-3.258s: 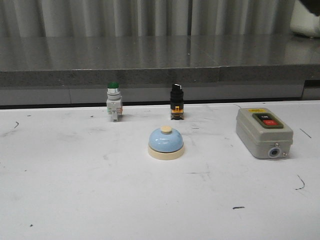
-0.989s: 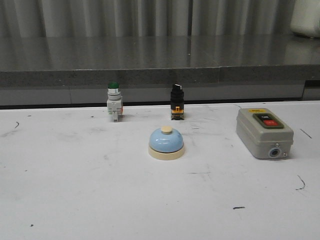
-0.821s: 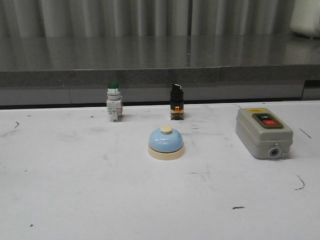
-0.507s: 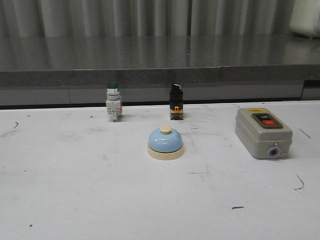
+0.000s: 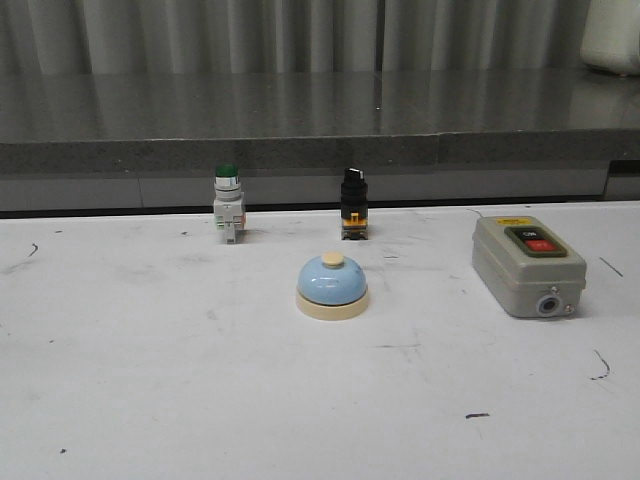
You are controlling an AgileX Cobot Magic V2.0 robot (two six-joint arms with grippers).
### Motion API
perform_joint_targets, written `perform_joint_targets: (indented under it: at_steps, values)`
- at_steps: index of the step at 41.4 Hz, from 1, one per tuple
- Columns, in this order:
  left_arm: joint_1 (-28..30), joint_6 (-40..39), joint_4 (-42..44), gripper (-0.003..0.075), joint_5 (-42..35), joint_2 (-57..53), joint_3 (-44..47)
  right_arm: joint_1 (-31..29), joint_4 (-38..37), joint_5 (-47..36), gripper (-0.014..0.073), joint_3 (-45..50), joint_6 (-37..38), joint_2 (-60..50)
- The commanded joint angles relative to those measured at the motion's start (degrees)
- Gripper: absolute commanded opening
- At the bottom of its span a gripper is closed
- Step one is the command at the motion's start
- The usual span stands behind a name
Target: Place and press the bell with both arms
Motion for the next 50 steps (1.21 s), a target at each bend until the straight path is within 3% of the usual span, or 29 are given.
perform_joint_targets:
  at_steps: [1, 22, 26, 40, 50]
  values:
    - [-0.64, -0.48, -0.07, -0.002, -5.31, -1.06, 1.47, -0.27, -0.38, -3.56, -0.0068, -1.36, -0.2, 0.29]
    - [-0.64, -0.48, -0.07, -0.002, -5.31, -1.06, 1.47, -0.27, -0.44, -3.73, -0.0068, -1.06, -0.2, -0.11]
    - [-0.64, -0.48, -0.07, -0.002, -5.31, -1.06, 1.47, -2.85, -2.23, -5.85, -0.0068, 0.96, -0.41, -2.49]
    - [-0.64, -0.48, -0.07, -0.002, -5.31, -1.06, 1.47, -20.87, -2.16, -39.77, -0.0068, 27.53, -0.34, -22.55]
    - [-0.64, -0.48, -0.07, -0.002, -5.31, -1.06, 1.47, -25.64, -2.16, -50.97, -0.0068, 40.27, -0.29, -30.54]
